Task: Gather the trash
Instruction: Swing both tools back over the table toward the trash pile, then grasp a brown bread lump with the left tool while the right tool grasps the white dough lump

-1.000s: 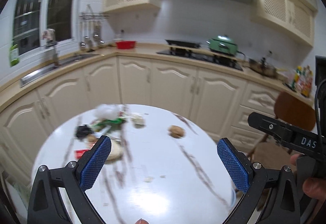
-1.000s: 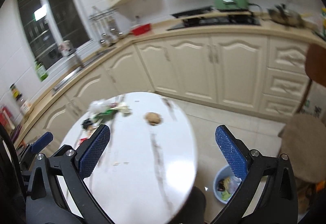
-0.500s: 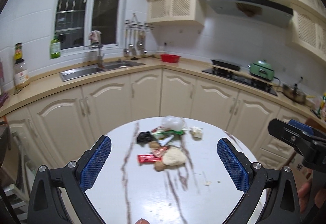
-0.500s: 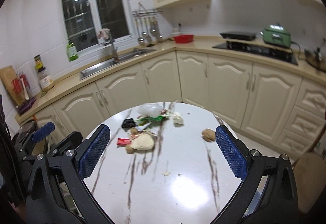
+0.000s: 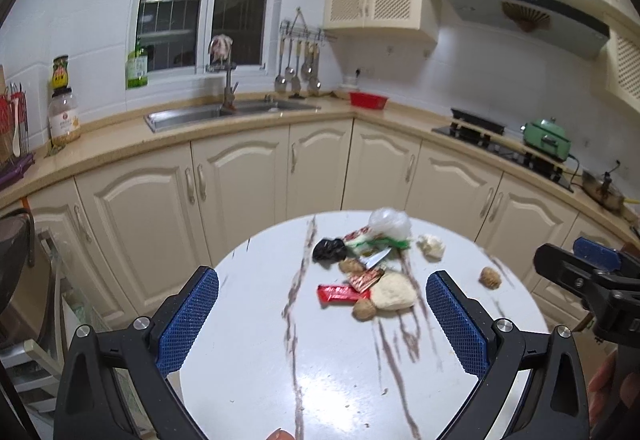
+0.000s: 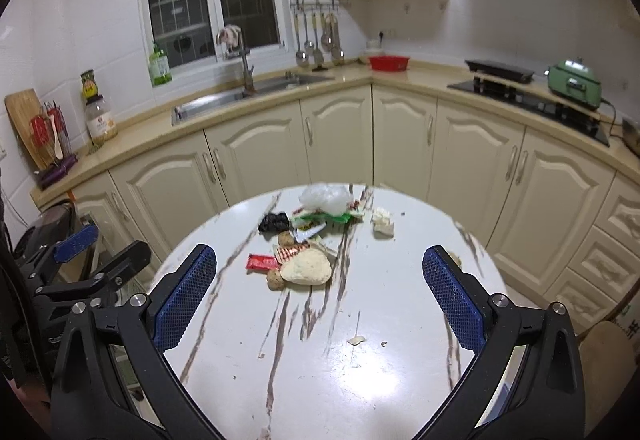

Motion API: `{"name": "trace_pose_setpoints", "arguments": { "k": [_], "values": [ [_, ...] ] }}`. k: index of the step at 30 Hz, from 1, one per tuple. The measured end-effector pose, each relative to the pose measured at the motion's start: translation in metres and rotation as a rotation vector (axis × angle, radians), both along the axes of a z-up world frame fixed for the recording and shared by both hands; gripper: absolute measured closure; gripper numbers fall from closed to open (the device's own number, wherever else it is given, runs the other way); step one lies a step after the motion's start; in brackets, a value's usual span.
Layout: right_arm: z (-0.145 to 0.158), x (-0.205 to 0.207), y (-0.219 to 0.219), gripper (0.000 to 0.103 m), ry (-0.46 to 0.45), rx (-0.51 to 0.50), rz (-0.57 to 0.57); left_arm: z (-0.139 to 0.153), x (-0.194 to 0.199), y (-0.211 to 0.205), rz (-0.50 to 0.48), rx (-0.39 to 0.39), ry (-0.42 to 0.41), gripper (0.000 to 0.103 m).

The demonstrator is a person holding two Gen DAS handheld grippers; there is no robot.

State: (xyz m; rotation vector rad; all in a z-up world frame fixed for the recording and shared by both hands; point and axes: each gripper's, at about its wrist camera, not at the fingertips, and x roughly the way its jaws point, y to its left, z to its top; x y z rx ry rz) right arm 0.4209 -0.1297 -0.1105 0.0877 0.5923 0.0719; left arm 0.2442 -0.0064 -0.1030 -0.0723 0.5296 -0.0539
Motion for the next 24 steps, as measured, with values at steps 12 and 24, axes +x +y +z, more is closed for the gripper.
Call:
{"name": "trace_pose_setpoints", "arguments": {
  "k": [12, 24],
  "values": [
    [-0.1, 0.098, 0.004, 0.0, 0.249, 0.008, 0.029, -0.045, 0.116, 0.014, 0.003, 0.027, 0.182, 0.001],
    [-0.166, 0.171, 0.019, 0.027, 0.393, 0.041, 0.093, -0.068, 0.213, 0.008, -0.011, 0.046, 0.274, 0.001]
  ]
}}
